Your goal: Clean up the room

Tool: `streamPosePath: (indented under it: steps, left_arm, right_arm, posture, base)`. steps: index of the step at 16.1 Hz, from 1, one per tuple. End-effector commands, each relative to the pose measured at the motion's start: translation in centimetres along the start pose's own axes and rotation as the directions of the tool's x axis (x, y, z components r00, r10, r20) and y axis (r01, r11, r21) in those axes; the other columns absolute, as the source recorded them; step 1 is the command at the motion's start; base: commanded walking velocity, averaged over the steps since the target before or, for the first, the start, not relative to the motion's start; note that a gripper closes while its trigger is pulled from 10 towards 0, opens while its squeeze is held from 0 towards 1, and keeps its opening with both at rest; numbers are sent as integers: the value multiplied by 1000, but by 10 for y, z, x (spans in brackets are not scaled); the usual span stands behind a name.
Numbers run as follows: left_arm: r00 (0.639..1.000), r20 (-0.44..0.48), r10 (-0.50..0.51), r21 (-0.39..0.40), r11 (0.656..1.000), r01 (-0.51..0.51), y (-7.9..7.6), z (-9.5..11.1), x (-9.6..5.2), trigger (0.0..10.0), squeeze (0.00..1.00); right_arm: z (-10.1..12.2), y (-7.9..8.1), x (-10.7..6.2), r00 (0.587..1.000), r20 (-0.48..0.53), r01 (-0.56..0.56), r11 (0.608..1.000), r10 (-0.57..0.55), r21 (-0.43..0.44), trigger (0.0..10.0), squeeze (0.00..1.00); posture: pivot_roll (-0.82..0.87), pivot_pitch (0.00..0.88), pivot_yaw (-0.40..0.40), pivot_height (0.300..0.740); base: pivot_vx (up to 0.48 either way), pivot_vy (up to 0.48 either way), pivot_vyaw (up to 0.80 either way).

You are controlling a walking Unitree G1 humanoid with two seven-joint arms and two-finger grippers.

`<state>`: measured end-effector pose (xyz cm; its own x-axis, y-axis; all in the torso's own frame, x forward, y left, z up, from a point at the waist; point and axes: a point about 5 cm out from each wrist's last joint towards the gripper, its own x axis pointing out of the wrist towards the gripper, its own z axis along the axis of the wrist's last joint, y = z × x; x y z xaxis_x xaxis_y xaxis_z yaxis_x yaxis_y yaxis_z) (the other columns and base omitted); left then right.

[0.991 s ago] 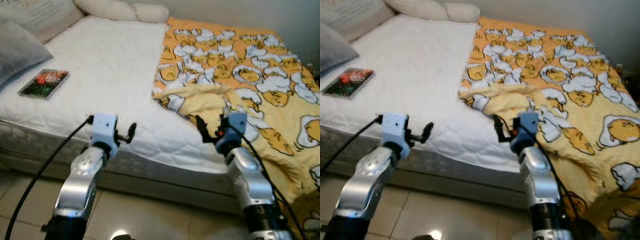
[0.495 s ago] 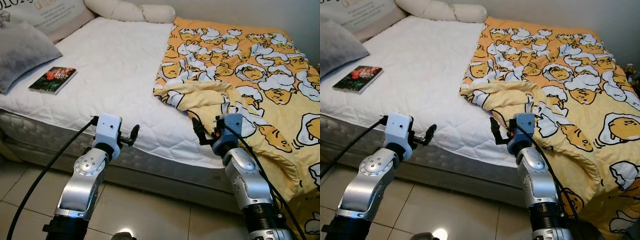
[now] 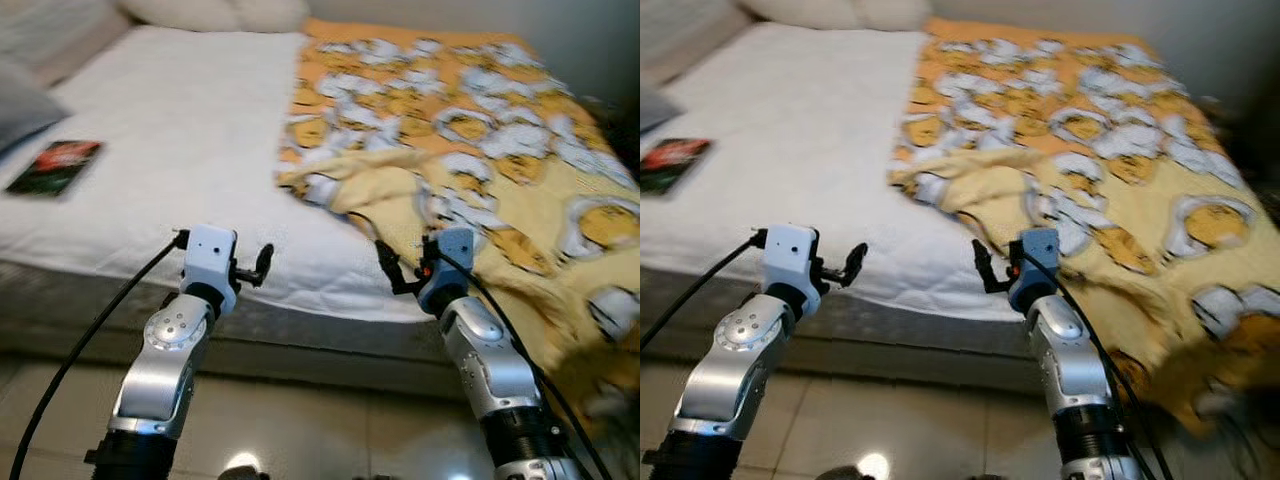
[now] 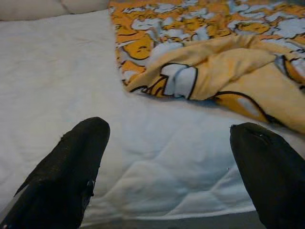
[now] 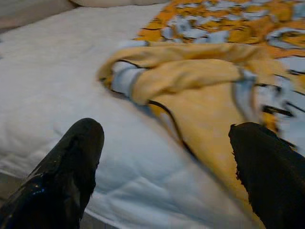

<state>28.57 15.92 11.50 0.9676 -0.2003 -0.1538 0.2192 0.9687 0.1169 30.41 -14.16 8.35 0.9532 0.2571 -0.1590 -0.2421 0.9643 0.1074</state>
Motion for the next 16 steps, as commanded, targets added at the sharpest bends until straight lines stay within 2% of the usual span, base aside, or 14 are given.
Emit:
streamPosePath:
  steps: [1, 3, 6, 11, 15, 16]
  left_arm:
    - [999, 20, 31, 3, 999, -32, 5, 3, 1, 10000, 0]
    - [997, 38, 63, -4, 998, -63, 12, 6, 1, 10000, 0]
    - [995, 45, 87, -8, 996, -87, 18, 7, 0, 10000, 0]
    - [993, 45, 111, -19, 994, -110, 22, 5, -3, 10000, 0]
    - [993, 38, 115, -26, 993, -114, 22, 3, -3, 10000, 0]
    - [993, 38, 115, -28, 993, -114, 22, 3, -2, 10000, 0]
  right_arm:
    - [-4, -1, -1, 1000, -17, 8, 1000, -9, -12, 10000, 0]
    - [-5, -2, -1, 999, -33, 28, 1000, -28, -2, 10000, 0]
    - [-7, -4, -2, 998, -46, 44, 999, -44, 10, 10000, 0]
    - [-8, -4, -4, 998, -47, 44, 999, -44, -5, 10000, 0]
    - [-5, 1, -3, 999, -38, -9, 1000, 8, -12, 10000, 0]
    - [-5, 4, -3, 998, -50, -43, 998, 40, -53, 10000, 0]
  posture:
    - [48, 0, -17, 740]
    - [48, 0, -18, 740]
    - [49, 0, -20, 740]
    - [48, 0, -21, 740]
    - [47, 0, -21, 740]
    - [48, 0, -22, 740]
  base:
    - [255, 0, 0]
    - [264, 0, -200]
    - [279, 0, -783]
    - [282, 0, 0]
    - [284, 0, 0]
    - [281, 0, 0]
